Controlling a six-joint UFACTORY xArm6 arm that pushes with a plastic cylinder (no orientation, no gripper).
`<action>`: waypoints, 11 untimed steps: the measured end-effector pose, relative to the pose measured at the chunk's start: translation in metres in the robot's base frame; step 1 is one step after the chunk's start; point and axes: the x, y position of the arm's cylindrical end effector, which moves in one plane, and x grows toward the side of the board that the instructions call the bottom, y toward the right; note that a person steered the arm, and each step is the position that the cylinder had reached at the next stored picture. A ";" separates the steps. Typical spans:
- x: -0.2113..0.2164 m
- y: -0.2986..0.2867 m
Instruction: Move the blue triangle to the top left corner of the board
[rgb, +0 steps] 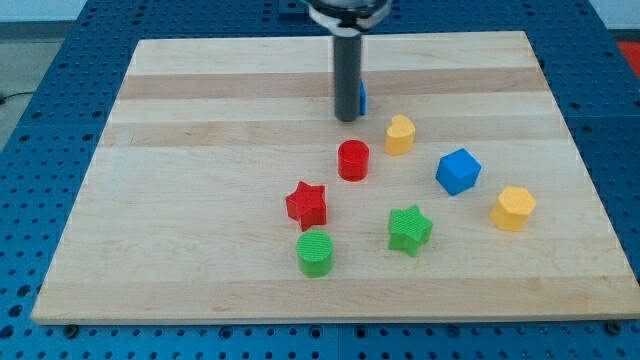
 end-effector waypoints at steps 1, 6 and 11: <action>-0.013 0.052; -0.037 -0.216; -0.069 -0.065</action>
